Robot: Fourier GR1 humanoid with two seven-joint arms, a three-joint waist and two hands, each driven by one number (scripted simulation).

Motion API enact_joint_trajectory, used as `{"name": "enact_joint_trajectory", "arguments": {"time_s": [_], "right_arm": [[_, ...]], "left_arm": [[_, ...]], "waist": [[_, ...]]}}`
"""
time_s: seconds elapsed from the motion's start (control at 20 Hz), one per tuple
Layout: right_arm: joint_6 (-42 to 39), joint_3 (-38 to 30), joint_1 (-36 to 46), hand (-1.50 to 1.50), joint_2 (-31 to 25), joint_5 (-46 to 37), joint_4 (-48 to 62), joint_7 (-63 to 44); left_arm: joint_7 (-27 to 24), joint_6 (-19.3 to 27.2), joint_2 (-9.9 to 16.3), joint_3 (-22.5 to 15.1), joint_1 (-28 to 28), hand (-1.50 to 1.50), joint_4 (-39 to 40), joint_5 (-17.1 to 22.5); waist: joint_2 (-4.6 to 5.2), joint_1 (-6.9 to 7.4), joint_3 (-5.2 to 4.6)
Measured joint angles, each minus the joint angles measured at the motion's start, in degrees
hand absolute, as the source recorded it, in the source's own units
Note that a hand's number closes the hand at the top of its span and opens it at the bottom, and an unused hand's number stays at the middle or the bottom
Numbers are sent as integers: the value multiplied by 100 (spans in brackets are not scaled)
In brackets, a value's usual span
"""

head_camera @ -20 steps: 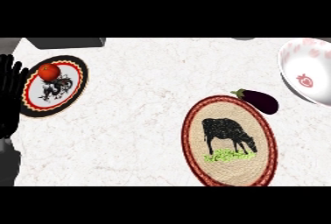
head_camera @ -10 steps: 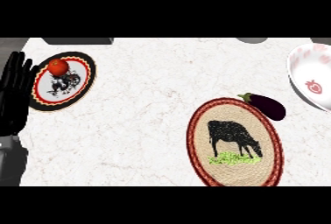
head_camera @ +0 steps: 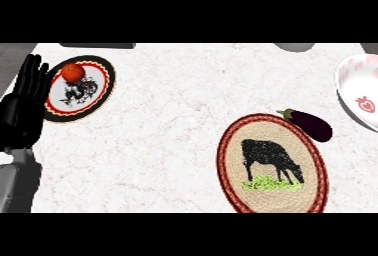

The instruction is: Pick the squash from the placemat and place it in the bowl

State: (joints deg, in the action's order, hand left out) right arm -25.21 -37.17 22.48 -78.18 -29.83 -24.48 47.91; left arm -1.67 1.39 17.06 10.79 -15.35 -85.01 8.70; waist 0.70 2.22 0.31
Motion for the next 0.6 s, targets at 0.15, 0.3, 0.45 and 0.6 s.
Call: {"name": "enact_joint_trajectory", "arguments": {"time_s": [0.15,0.3,0.45,0.6], "right_arm": [[-119,229,296,150,58,53,-43,-192],[-246,518,579,150,122,47,-113,-346],[-354,859,894,150,245,-2,-233,-526],[-409,1217,1170,150,464,-77,-344,-684]], "left_arm": [[53,-11,28,-23,-163,0,61,-16],[21,16,-33,-73,-205,0,110,-56],[67,-13,2,-58,-253,0,99,-33],[27,-24,11,-56,-159,0,62,-58]], "waist": [[11,55,-6],[20,105,-10],[20,156,-16],[12,166,-21]]}}
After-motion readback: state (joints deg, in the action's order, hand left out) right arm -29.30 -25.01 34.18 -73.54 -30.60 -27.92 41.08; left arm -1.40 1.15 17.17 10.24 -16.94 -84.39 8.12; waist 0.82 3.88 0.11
